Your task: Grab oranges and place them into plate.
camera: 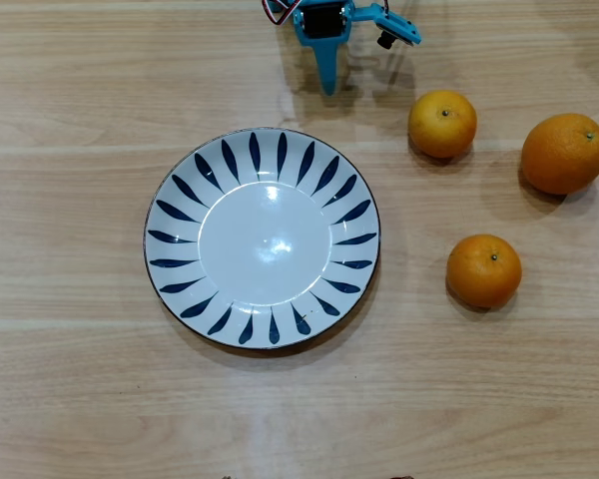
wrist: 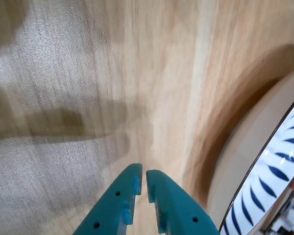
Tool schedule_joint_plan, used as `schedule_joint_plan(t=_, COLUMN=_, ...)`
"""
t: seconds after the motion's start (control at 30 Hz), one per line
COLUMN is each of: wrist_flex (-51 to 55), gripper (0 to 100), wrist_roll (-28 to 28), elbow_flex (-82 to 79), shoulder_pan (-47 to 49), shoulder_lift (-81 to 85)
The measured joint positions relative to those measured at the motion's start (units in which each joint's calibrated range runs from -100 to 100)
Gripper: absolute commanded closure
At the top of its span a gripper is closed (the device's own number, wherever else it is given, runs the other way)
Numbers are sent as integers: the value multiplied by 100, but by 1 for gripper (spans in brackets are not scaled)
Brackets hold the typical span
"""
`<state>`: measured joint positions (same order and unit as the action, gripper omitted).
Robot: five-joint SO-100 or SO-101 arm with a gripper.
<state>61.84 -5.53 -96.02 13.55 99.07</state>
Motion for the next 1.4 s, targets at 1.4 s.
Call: schedule_joint_plan(t=1.4, wrist_flex=0, gripper=98, wrist_roll=0, elbow_flex=-18, shoulder_pan=-363, shoulder_lift=0)
